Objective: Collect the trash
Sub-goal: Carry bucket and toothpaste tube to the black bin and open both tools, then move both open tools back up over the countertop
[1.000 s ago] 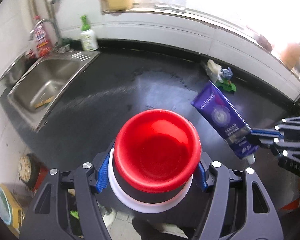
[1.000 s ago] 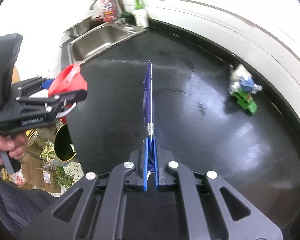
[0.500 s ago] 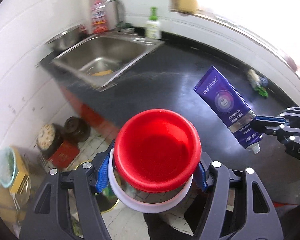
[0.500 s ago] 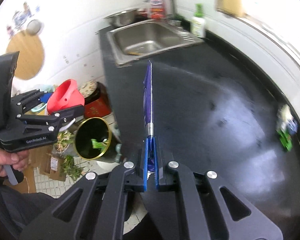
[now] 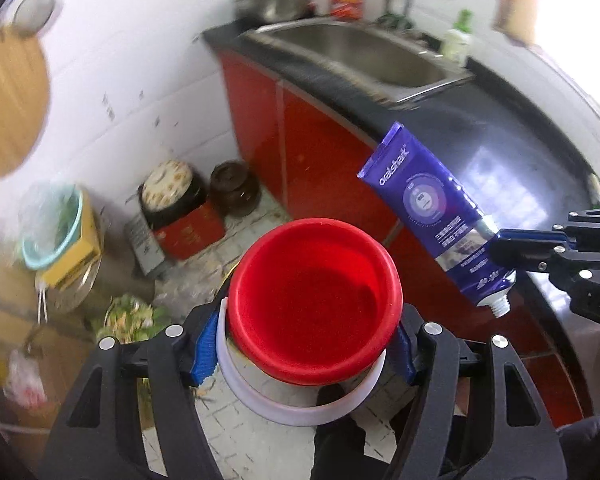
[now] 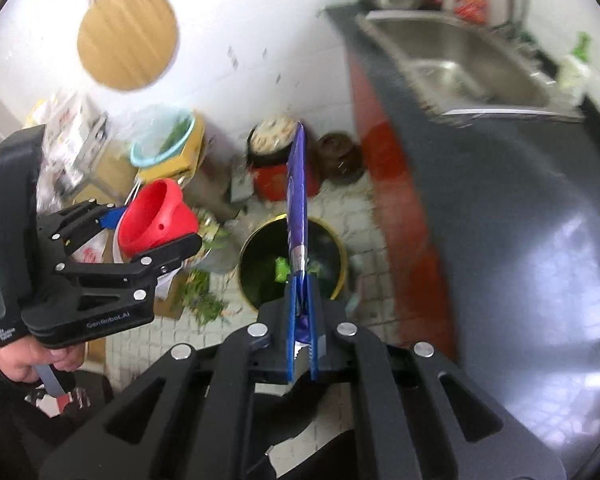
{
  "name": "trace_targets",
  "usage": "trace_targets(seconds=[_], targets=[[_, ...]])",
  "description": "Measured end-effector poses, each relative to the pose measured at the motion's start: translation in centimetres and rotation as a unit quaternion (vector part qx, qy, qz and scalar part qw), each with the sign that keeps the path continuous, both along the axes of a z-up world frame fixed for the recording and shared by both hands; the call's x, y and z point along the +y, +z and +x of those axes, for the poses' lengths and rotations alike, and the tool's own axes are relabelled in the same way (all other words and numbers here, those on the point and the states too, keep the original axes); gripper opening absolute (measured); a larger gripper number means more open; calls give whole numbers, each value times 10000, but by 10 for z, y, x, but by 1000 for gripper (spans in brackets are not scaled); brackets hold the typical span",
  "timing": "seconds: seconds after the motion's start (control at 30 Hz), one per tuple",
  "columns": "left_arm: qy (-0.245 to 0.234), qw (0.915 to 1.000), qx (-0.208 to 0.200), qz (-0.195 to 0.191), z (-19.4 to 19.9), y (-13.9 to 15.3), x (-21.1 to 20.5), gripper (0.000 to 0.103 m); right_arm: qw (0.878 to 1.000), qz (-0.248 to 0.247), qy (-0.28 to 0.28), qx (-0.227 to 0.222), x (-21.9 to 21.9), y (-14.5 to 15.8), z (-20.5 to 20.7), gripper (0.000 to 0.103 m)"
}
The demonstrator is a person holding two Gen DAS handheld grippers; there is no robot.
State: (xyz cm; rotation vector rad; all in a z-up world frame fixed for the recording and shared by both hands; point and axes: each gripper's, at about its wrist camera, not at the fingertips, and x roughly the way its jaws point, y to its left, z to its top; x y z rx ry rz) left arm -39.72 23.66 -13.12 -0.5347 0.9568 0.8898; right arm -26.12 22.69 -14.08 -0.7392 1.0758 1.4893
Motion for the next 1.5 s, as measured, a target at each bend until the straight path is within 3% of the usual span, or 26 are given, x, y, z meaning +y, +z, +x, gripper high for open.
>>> trace_targets(seconds=[0.33, 0.6, 0.63, 0.67, 0.7, 0.73, 0.8, 1.2, 1.33, 1.5], targets=[[260, 9976, -226, -601, -31, -71, 43, 65, 9942, -1032, 34, 310, 71, -81, -36, 6], [163, 9969, -253, -729, -30, -89, 55, 65, 9916, -1274, -1, 239, 101, -98, -35, 6], [167, 9966, -278, -755, -30, -90, 57, 67, 9911, -1298, -5, 282, 104, -100, -35, 6], [162, 9961, -310, -816, -30, -92, 59, 78, 9899, -1379, -13, 331, 108, -103, -34, 6], [172, 9959, -281, -843, -31, -95, 61, 87, 9888, -1457, -43, 333, 112, -106, -33, 14], [206, 9962, -214, -817, -31, -96, 62, 93, 9883, -1479, -73, 367, 113, -106, -30, 46], [230, 9965, -135, -795, -33, -99, 64, 93, 9911, -1273, -121, 371, 113, -98, -26, 83], [212, 9975, -51, -675, -34, -88, 56, 93, 9924, -1086, -131, 567, 84, -73, -10, 84], [144, 9981, 19, -603, -23, -73, 48, 96, 9946, -892, -276, 450, 58, -54, 6, 86], [-165, 9988, -17, -452, 10, -47, 33, 96, 9947, -380, -904, 312, -4, -11, 60, 88]])
